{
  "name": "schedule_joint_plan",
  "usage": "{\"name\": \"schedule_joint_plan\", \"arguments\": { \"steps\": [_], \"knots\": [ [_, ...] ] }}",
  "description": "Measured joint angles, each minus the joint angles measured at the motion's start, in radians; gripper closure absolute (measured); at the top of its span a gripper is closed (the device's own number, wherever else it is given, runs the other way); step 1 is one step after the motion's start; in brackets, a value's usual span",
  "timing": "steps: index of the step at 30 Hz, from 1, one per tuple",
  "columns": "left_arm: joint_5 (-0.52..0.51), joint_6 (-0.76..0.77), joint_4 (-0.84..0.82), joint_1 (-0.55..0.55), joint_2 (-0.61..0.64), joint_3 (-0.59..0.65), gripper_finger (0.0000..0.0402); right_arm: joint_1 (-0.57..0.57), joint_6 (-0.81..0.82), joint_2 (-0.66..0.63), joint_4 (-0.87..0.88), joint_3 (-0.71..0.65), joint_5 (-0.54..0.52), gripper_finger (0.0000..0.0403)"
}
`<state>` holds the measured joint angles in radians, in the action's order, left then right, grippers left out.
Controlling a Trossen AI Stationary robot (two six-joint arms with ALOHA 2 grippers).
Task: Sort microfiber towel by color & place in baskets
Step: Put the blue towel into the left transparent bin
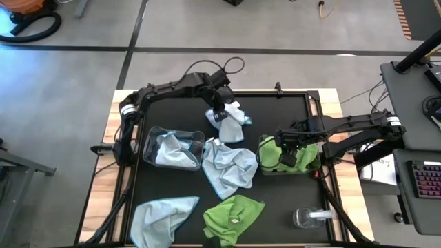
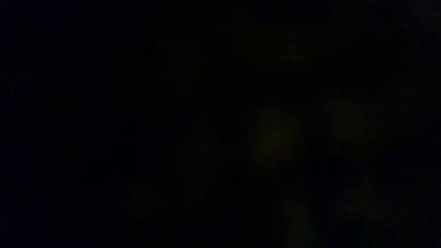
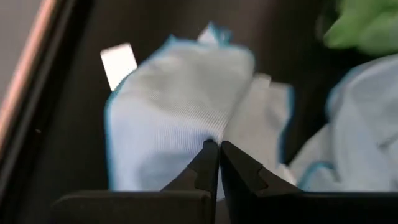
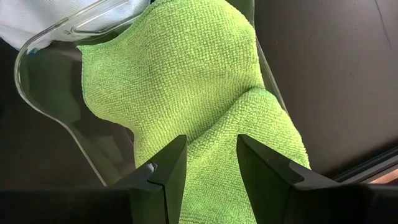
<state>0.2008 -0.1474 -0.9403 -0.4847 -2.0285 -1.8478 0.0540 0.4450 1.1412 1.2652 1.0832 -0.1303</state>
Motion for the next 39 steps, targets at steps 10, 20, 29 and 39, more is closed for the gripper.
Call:
{"name": "schedule_joint_plan", "arguments": {
  "steps": [10,20,29,39],
  "knots": [
    [-0.012,0.005,-0.332,0.047,0.001,-0.454,0.0402,0.000,0.000,0.000,0.000,0.000,0.000,0.0266],
    [-0.197,0.123,-0.443,0.114,0.246,-0.389,0.0401,0.000,0.000,0.000,0.001,0.000,-0.001,0.0266],
    [-0.340,0.260,-0.453,0.266,0.461,-0.349,0.0401,0.000,0.001,0.000,0.000,0.000,-0.001,0.0266],
    [-0.658,0.496,-0.618,0.545,0.608,-0.342,0.0401,0.000,0.017,0.000,0.000,-0.001,0.000,0.0266]
  ]
}}
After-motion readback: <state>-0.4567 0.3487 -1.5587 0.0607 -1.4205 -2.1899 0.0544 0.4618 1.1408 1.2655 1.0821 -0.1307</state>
